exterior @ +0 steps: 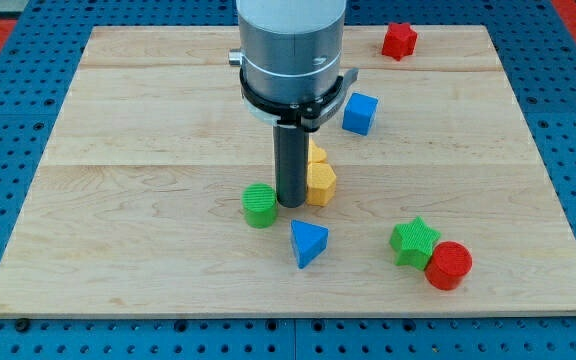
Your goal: Separate the green circle from the blue triangle
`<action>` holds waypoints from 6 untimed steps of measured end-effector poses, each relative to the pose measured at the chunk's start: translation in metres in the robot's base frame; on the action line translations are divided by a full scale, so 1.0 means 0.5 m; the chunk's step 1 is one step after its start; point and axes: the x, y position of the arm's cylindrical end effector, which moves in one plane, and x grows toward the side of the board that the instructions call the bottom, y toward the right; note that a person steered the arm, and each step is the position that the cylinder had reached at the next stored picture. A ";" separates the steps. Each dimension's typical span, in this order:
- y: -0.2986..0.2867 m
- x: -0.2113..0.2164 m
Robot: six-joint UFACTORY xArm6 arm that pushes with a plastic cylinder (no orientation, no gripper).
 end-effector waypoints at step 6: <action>0.059 0.043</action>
